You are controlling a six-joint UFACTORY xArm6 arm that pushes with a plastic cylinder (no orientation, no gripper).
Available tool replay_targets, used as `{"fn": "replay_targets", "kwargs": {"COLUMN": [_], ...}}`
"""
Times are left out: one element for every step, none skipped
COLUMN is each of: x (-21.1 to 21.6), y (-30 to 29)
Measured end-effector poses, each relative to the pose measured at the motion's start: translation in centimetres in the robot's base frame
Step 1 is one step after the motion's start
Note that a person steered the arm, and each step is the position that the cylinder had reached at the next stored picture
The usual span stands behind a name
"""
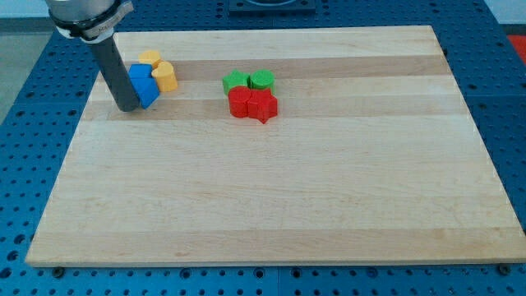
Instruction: Push the hexagon downwards
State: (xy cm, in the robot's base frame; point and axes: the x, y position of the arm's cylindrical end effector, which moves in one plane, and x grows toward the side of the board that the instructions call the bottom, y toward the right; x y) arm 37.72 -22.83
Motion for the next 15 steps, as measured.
{"fn": "replay_targets", "kwargs": {"x": [0.0,0.0,-1.9,-7.3,-12.2,-14.5,-14.3,-12.4,-11.1,-9.9,-8.0,-5.9,-5.4,-8.7,-9.2], "y": [-0.2,-3.4,-6.2,-6.4,-4.8,-1.5,1.6,2.8,2.9,2.9,2.8,2.8,2.8,4.5,8.4]}}
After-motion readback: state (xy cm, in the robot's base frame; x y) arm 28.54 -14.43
